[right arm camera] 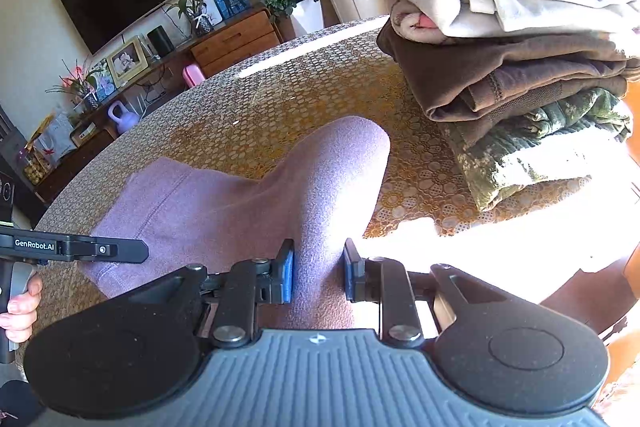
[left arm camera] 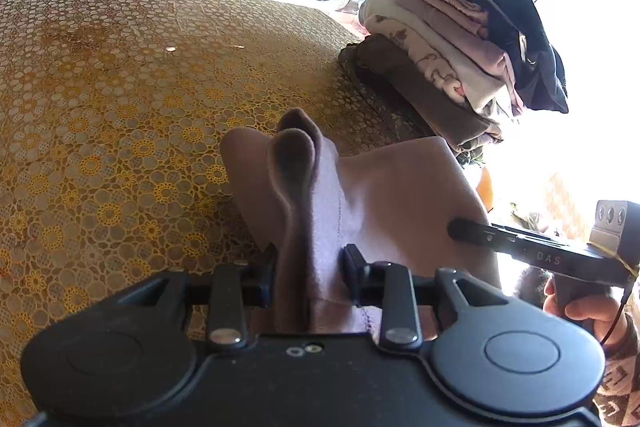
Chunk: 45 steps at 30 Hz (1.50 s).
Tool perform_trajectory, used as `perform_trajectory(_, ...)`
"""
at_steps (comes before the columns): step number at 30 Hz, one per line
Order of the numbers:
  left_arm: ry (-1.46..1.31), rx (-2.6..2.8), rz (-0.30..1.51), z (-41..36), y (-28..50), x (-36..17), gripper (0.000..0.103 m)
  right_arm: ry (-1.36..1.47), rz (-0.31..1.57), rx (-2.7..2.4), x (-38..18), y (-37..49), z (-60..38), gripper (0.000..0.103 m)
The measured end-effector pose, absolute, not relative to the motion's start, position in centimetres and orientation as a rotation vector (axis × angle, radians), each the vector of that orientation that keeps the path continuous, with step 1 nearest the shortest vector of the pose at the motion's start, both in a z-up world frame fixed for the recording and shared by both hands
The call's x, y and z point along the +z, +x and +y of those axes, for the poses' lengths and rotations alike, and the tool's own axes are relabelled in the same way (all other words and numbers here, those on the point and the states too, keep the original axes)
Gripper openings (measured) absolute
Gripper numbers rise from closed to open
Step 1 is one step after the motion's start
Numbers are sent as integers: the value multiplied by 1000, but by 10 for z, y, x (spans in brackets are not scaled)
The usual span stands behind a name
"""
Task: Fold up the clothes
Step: 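Lift the bundle with both tools and carry it toward the clothes stack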
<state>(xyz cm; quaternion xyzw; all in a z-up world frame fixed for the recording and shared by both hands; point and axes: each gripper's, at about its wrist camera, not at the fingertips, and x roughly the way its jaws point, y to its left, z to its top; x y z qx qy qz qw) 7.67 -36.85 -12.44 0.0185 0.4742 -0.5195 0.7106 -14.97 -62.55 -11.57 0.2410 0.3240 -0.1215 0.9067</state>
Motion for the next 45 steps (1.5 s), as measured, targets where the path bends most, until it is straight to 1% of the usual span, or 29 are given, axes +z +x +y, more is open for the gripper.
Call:
perform_trajectory(8, 62, -1180, 1035, -372, 62, -114, 103, 522, 649, -262, -115, -170, -630, 22)
perform_trajectory(21, 23, -1200, 972, -364, 55, -88, 103, 454, 597, -253, -71, -173, -623, 22)
perform_trajectory(25, 16, -1205, 958, -361, 55, -81, 103, 463, 591, -255, -69, -175, -623, 22)
perform_trajectory(33, 21, -1222, 981, -361, 49, -92, 103, 466, 613, -266, -75, -183, -622, 22)
perform_trajectory(45, 23, -1222, 982, -361, 51, -95, 103, 466, 620, -263, -76, -181, -621, 22)
